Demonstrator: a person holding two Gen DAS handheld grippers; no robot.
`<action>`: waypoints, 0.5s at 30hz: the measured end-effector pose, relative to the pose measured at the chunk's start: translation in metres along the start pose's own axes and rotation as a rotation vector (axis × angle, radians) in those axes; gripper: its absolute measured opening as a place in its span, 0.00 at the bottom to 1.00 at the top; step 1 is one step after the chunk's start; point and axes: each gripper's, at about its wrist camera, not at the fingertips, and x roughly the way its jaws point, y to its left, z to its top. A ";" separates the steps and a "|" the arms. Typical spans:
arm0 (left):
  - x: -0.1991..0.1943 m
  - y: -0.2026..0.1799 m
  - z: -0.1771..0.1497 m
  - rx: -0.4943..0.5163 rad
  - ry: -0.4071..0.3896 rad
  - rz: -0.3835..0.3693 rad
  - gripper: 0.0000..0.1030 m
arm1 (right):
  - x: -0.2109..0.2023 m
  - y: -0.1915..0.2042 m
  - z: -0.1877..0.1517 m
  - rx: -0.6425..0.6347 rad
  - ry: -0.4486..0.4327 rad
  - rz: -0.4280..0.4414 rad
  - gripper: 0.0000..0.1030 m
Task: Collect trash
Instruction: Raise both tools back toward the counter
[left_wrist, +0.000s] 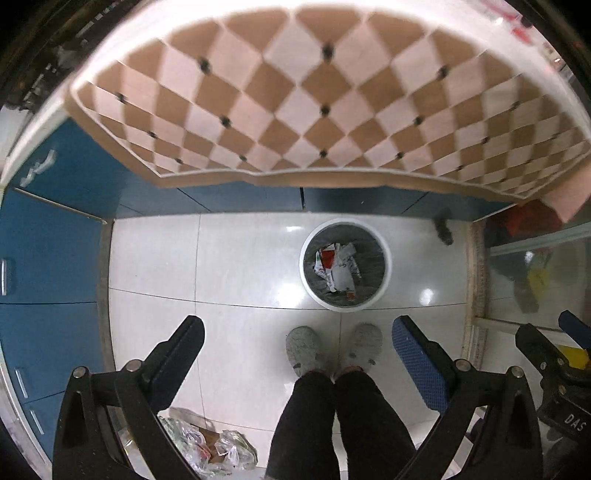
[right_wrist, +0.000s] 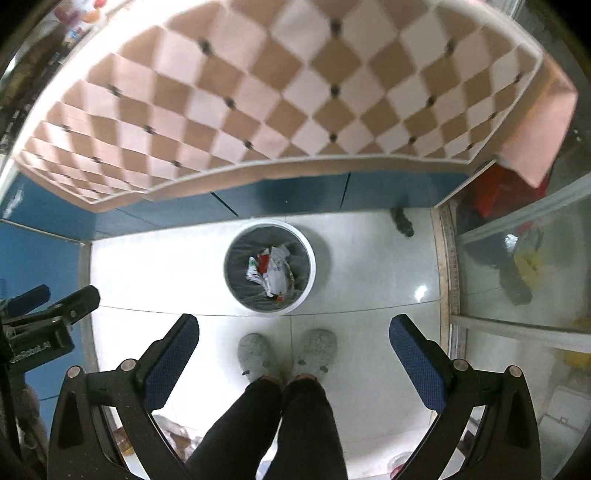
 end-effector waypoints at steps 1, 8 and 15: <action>-0.012 0.000 -0.002 0.000 -0.001 -0.005 1.00 | -0.018 0.001 -0.003 0.000 -0.009 0.001 1.00; -0.097 0.003 -0.020 0.018 -0.074 -0.023 1.00 | -0.121 0.004 -0.024 0.020 -0.054 0.018 1.00; -0.131 0.011 -0.027 0.030 -0.118 -0.044 1.00 | -0.171 0.011 -0.037 0.025 -0.084 0.022 1.00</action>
